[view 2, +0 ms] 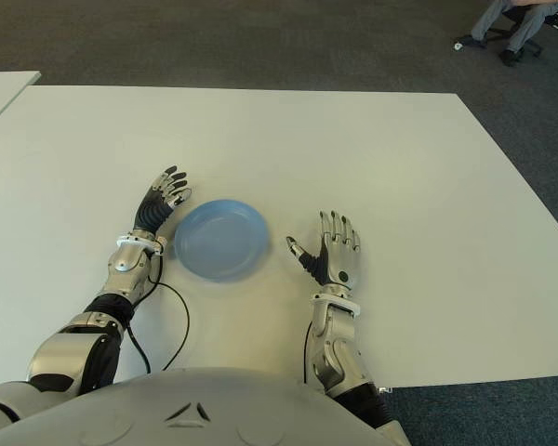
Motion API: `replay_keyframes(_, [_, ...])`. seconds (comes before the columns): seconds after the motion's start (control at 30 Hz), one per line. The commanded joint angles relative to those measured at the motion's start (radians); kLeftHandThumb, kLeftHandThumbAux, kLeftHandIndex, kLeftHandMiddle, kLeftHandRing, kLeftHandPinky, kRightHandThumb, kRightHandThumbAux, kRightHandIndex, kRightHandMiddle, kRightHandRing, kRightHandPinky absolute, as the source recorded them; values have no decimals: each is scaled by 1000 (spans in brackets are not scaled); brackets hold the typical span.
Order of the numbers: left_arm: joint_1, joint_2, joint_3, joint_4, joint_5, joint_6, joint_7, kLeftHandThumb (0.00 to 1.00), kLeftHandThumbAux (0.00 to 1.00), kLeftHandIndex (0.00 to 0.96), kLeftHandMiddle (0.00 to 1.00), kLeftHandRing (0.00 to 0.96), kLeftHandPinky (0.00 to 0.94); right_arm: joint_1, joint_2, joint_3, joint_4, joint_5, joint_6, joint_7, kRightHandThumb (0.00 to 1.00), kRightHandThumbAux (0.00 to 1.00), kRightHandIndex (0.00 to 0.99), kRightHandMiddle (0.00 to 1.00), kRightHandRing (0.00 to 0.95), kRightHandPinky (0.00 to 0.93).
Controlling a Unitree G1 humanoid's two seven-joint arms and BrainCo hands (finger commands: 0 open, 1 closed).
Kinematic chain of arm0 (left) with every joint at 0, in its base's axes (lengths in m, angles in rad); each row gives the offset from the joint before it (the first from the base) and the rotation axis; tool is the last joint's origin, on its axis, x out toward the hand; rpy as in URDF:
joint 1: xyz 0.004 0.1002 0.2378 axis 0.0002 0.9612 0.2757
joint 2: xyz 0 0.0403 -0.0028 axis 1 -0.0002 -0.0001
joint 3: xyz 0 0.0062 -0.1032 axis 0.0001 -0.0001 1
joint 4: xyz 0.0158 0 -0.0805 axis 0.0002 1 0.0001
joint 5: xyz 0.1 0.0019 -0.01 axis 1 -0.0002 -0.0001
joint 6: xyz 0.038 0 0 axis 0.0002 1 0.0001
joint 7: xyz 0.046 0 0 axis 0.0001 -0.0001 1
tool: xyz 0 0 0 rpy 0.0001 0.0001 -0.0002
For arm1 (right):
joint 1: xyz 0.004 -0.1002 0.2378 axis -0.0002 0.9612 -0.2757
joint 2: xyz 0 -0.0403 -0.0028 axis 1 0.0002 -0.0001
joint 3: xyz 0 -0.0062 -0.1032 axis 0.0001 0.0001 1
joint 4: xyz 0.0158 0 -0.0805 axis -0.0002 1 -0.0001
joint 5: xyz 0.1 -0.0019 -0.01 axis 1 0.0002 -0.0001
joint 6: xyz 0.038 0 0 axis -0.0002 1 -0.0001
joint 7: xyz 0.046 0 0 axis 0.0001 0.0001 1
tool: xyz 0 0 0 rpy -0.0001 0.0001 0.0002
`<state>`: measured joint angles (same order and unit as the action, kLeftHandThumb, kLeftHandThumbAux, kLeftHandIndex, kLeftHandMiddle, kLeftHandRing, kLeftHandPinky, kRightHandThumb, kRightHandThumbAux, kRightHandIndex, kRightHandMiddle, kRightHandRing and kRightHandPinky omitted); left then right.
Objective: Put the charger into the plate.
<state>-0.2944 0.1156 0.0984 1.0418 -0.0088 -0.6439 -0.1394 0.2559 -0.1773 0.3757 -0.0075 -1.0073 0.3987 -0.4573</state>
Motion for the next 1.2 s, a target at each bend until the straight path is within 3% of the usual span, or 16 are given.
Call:
replay_keyframes(0.03, [82, -11, -10, 85, 10, 76, -8, 0, 585, 38, 159, 155, 138, 63, 5, 26, 30, 17, 1, 17, 236, 180, 0, 0, 0, 0])
replay_keyframes(1.2, [82, -9, -7, 88, 7, 64, -16, 0, 583, 43, 155, 156, 147, 113, 14, 37, -29, 6, 27, 61, 261, 188, 0, 0, 0, 0])
